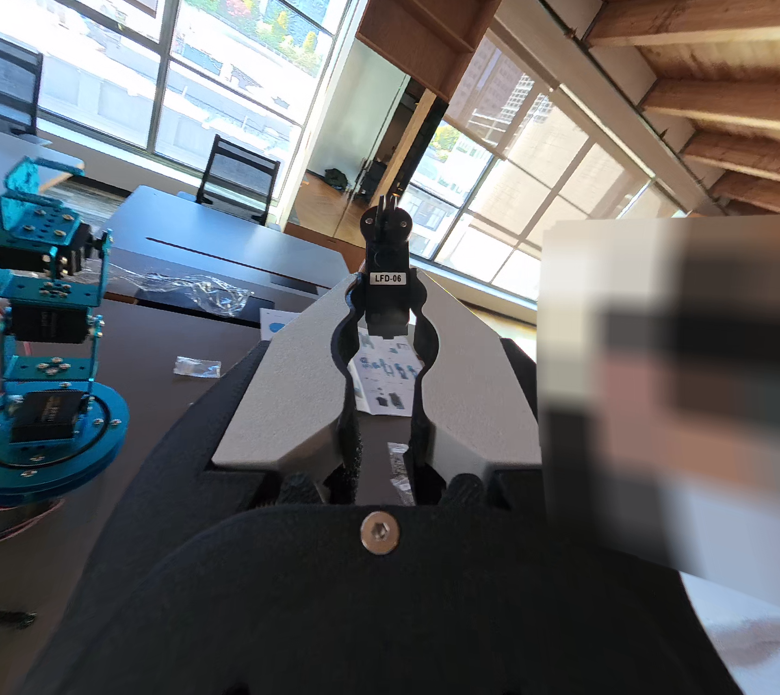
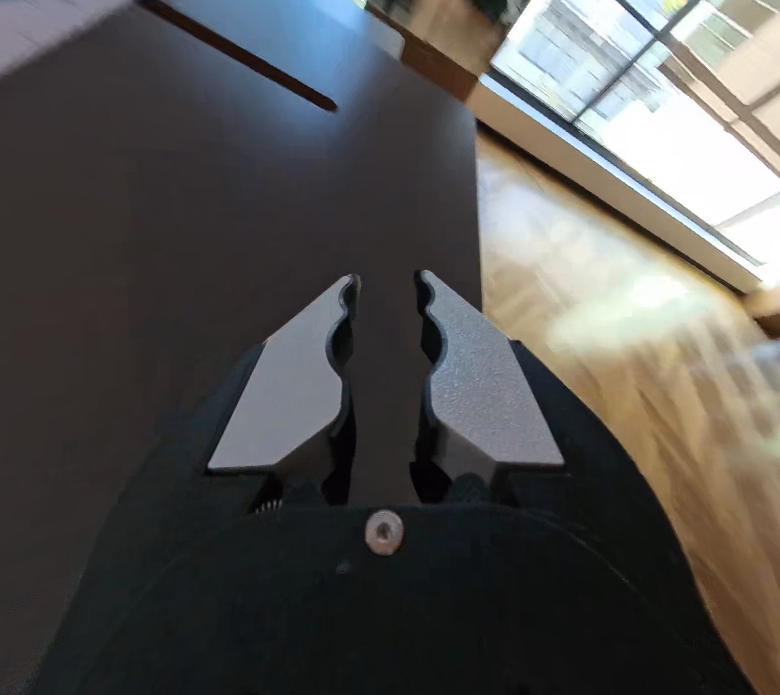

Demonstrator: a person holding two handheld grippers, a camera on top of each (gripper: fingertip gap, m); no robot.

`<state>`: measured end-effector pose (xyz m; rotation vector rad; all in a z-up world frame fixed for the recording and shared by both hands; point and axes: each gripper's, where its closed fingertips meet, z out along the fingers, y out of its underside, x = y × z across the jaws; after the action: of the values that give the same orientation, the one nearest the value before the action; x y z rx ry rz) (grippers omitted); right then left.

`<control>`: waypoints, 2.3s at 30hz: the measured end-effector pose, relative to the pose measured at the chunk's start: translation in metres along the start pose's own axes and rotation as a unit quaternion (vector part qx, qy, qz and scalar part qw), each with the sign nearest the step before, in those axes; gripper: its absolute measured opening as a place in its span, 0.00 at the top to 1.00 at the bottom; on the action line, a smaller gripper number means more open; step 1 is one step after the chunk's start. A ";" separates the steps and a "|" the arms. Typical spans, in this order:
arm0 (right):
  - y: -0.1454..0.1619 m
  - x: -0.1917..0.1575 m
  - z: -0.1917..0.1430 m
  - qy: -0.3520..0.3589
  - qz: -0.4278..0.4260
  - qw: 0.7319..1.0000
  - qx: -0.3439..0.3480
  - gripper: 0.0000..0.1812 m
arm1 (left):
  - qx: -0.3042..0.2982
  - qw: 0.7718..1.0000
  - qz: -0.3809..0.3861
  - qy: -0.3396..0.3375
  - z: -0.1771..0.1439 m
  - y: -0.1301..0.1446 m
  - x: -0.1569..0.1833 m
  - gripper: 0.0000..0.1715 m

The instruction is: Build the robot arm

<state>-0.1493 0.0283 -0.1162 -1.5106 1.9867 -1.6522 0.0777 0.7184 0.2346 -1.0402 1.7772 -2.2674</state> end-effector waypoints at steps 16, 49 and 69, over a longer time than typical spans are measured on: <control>0.043 0.009 0.003 0.016 -0.010 0.995 -0.101 0.84 | 0.004 0.999 0.014 0.040 0.008 -0.011 0.032 0.89; 0.040 0.001 0.004 0.007 -0.034 0.995 -0.089 0.89 | -0.240 0.684 0.534 -0.436 0.016 0.013 -0.056 0.88; -0.069 -0.058 -0.033 -0.066 -0.080 0.994 0.029 0.82 | -0.354 0.743 0.518 -0.235 0.108 0.173 -0.055 0.88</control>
<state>-0.1026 0.1006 -0.0751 -1.7478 1.7779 -1.6055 0.1211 0.5976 0.0671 -0.3490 2.1438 -0.6097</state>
